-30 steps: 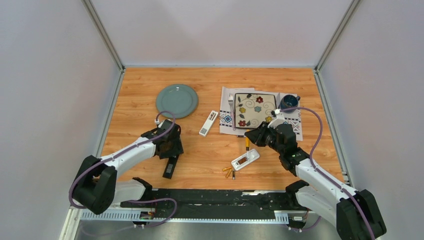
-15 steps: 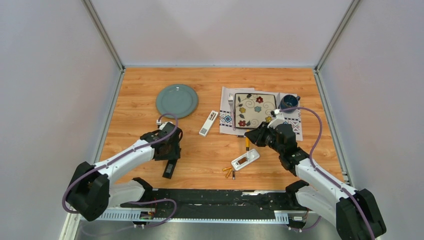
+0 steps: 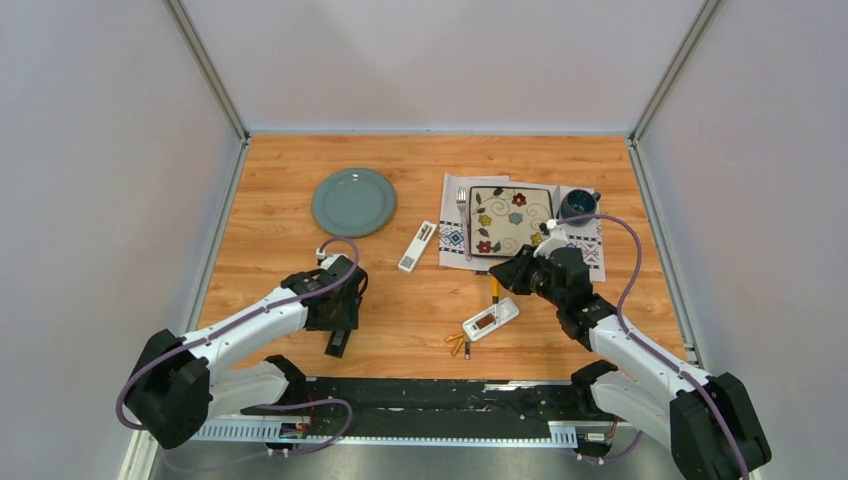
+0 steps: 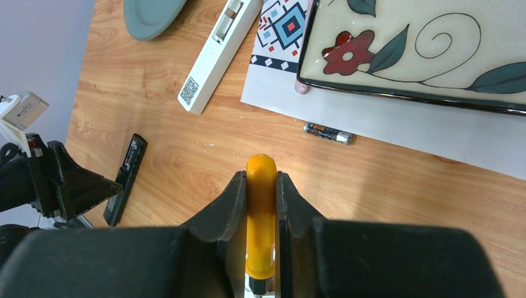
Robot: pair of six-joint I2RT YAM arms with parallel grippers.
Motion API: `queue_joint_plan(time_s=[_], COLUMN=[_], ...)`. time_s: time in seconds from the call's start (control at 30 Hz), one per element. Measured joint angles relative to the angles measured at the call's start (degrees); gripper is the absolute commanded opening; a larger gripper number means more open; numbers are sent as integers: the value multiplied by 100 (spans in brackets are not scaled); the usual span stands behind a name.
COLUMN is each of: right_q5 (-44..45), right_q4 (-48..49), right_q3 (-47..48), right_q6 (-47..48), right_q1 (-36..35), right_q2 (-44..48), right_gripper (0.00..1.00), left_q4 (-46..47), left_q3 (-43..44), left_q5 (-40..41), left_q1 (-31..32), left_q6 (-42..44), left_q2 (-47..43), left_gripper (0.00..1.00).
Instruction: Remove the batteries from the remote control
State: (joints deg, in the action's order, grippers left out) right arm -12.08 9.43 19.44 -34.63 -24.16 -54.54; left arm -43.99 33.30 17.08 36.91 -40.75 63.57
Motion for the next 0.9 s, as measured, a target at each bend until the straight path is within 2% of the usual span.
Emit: queue_joint_plan(time_s=[0.53, 0.63, 0.8, 0.9], right_q5=[2, 2, 20, 44], right_q4=[-2, -24, -142, -260], right_q3=[0, 0, 0, 2], right_q6=[0, 2, 44, 70], right_q1=[0, 0, 2, 26], right_q2=[-17, 17, 203, 310], right_gripper=[0, 0, 0, 0], left_q4=[-31, 11, 74, 50], left_q3=[-48, -46, 17, 103], left_q5=[155, 144, 24, -13], left_q1=[651, 651, 654, 654], left_q6=[-131, -129, 7, 153], left_q2=[452, 483, 610, 737], left_gripper=[60, 57, 42, 41])
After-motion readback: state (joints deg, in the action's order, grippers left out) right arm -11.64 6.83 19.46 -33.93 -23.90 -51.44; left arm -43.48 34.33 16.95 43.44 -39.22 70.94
